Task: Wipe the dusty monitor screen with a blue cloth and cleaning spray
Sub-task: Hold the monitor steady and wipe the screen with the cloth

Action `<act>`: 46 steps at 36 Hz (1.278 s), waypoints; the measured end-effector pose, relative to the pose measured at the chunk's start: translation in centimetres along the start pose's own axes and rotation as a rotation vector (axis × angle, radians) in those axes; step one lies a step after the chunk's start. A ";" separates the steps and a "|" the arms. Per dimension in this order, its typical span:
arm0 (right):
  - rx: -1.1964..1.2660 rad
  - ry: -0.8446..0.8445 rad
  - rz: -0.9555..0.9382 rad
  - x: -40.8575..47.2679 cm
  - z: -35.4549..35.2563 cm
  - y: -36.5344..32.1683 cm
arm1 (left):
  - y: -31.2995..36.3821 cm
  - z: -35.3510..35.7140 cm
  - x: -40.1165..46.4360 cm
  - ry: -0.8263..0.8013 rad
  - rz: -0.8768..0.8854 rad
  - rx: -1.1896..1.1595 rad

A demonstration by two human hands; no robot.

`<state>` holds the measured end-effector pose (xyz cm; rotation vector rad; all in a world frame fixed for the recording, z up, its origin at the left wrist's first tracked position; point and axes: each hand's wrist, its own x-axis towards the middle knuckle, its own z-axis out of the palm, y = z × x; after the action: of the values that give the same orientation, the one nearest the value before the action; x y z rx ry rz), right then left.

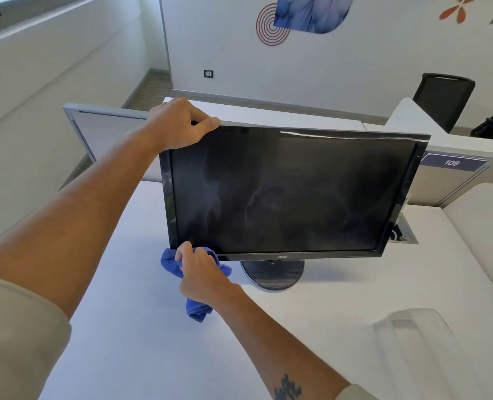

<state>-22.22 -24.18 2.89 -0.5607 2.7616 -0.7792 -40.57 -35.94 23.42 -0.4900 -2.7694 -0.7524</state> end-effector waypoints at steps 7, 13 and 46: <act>0.295 0.024 0.153 0.3 1.5 0.1 | -0.1 0.0 -0.1 0.003 -0.003 0.004; 0.691 0.082 0.263 -0.3 1.9 1.4 | -0.2 0.2 0.2 -0.005 0.004 0.005; 1.614 -0.062 0.441 -9.9 -3.2 8.1 | 1.6 1.1 -1.2 0.103 0.001 0.131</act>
<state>-16.66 -12.25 2.20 0.3378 1.2641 -2.1997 -39.02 -34.38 22.78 -0.4154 -2.7001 -0.5737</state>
